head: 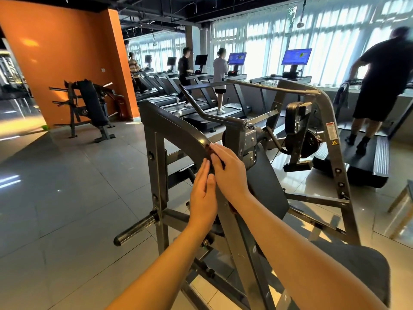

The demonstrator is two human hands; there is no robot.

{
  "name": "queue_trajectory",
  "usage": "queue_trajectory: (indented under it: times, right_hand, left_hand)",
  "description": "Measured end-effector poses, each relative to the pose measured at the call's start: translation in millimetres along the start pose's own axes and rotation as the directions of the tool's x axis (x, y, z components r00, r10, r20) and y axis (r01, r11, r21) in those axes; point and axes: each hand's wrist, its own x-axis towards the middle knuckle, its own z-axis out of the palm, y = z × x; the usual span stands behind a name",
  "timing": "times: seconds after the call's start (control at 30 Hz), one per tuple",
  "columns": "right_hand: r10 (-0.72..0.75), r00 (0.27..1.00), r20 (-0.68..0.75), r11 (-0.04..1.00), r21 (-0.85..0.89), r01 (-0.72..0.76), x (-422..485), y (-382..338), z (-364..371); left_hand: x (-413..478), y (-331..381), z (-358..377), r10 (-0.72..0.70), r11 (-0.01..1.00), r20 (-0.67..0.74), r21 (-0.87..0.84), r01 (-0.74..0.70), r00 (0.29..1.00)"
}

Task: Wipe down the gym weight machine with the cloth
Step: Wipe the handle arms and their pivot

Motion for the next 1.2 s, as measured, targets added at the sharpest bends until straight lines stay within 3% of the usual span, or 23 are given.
queue_trajectory:
  times: [0.2,0.37,0.5,0.63,0.73,0.83,1.0,1.2]
  right_hand:
    - [0.131,0.983,-0.126,0.99,-0.042,-0.137,-41.6,17.2,-10.0]
    - [0.009,1.0,0.001,0.996,-0.094,-0.009,2.4,-1.5,8.7]
    - [0.019,1.0,0.011,0.996,-0.085,-0.018,-10.4,8.0,8.6]
    - [0.125,0.987,-0.104,0.991,-0.031,-0.129,-85.6,33.2,-2.7]
    - [0.246,0.963,-0.111,0.968,-0.014,-0.249,-124.9,45.4,-12.5]
    - [0.231,0.963,-0.139,0.969,-0.06,-0.241,-108.1,39.7,-20.6]
    - [0.187,0.97,-0.157,0.982,0.03,-0.185,-72.9,20.9,-14.3]
    - [0.389,0.905,-0.172,0.921,0.092,-0.378,-145.4,39.0,-21.3]
  left_hand:
    - [2.4,-8.0,-6.8,0.035,0.997,0.032,0.07,-0.037,0.999]
    - [15.1,2.5,-14.1,0.038,0.996,0.024,0.076,-0.04,0.999]
    - [11.6,-3.0,-14.8,0.051,0.997,0.07,0.057,-0.055,0.996]
    - [-22.2,-27.2,-8.9,-0.005,0.998,0.152,0.059,-0.004,0.988]
    - [-39.6,-42.3,-9.1,-0.058,0.995,0.189,0.095,0.04,0.98]
    - [-46.6,-42.8,-7.5,-0.08,0.993,0.2,0.102,0.061,0.976]
    - [-50.7,-47.8,-9.9,-0.111,0.993,0.193,0.07,0.099,0.975]
    - [-69.9,-66.0,-8.5,-0.155,0.984,0.263,0.122,0.127,0.952]
